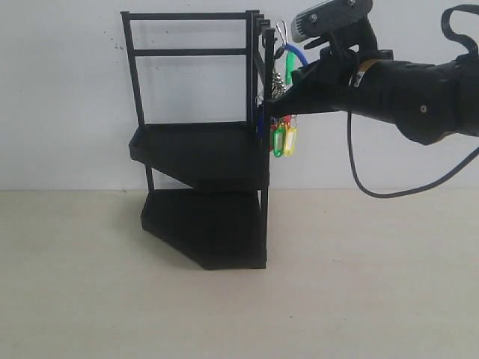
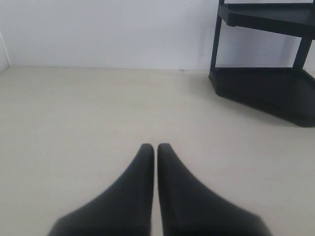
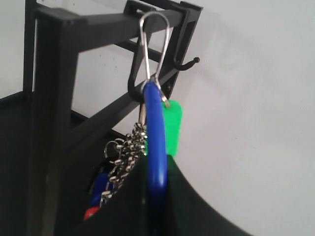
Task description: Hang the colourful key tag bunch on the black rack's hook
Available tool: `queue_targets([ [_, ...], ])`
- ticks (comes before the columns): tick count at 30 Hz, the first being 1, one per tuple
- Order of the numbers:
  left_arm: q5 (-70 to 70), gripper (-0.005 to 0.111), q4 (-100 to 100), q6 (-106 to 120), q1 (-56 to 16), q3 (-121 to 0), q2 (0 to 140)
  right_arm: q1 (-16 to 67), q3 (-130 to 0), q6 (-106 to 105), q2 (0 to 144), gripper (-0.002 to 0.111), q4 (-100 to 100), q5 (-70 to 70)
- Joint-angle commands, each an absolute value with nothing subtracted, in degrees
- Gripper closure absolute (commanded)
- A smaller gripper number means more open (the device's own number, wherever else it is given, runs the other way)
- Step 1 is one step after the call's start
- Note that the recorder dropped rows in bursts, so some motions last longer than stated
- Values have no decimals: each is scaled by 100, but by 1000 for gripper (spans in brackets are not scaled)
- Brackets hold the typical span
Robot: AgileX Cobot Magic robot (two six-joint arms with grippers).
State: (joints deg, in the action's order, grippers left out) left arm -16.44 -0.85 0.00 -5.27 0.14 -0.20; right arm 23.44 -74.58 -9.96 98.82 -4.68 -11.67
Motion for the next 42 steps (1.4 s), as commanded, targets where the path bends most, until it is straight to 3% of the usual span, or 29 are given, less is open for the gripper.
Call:
queue_targets([
  [1, -1632, 102, -101, 0, -515, 0, 0, 2354, -7497, -994, 9849, 106, -480, -1003],
  [3, -1632, 102, -101, 0, -515, 0, 0, 2354, -7497, -994, 9849, 97, -480, -962],
  [8, -1632, 102, -101, 0, -515, 0, 0, 2354, -7497, -994, 9849, 45, -480, -822],
  [9, -1632, 102, -101, 0, -515, 0, 0, 2354, -7497, -994, 9849, 41, -480, -793],
  [15, -1632, 102, -101, 0, -515, 0, 0, 2354, -7497, -994, 9729, 58, -480, -389],
  [27, -1632, 102, -101, 0, -515, 0, 0, 2301, -7229, -994, 8935, 58, -480, 899],
  [36, -1632, 102, -101, 0, -515, 0, 0, 2292, -6327, -170, 8160, 59, -458, 2368],
  [39, -1632, 102, -101, 0, -515, 0, 0, 2292, -6176, 263, 8011, 75, -458, 3364],
  [42, -1632, 102, -101, 0, -515, 0, 0, 2292, -6062, 662, 8000, 102, -458, 4667],
])
